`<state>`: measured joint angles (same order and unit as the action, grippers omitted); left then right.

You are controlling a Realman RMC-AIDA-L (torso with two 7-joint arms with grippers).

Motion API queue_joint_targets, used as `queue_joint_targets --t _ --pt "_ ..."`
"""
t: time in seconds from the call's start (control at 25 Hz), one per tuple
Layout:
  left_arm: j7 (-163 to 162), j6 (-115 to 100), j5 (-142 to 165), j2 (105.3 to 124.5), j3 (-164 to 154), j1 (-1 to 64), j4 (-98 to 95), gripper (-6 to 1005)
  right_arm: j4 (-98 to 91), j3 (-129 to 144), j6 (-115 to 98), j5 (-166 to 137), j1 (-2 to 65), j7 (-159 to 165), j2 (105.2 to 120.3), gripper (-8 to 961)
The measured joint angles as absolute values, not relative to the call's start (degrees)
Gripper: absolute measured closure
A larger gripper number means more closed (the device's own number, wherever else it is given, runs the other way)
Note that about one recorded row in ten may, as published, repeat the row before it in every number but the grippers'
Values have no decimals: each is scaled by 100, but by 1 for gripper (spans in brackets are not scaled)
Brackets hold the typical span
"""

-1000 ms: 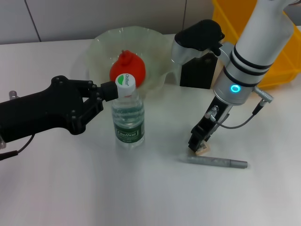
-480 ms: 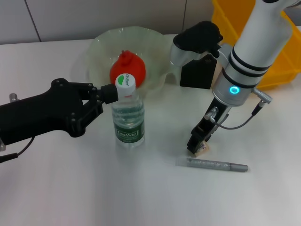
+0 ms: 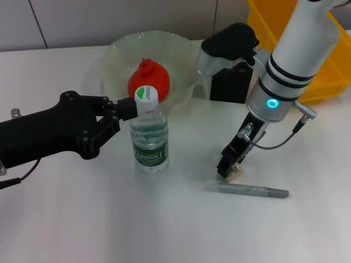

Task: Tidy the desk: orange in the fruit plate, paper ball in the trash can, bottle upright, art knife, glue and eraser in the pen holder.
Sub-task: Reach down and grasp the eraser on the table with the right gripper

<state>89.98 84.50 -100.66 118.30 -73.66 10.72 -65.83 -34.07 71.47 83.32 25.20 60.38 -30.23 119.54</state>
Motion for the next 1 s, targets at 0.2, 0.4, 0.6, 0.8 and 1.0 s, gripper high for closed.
queue_joint_targets --t 0.2,0.4,0.6,0.8,1.0 --pt "9000 8454 -10068 11830 -7343 1074 -6582 999 -3412 7147 8331 2522 6077 -3022 11953 423" --pt "9000 8455 -10062 11830 -7328 1095 -6577 999 -3416 7145 8332 2546 6098 -3047 11954 424" --pt "9000 8456 -10062 11830 -7318 1100 -6573 999 -3443 7145 8328 2603 6124 -3056 11956 424" --pt "9000 8456 -10062 11830 -7309 1114 -6562 999 -3407 7153 8330 2665 6175 -3058 11960 425" --pt "9028 8455 -10062 11830 -7266 1124 -6504 999 -3349 7222 8362 2665 6178 -3040 11961 426"
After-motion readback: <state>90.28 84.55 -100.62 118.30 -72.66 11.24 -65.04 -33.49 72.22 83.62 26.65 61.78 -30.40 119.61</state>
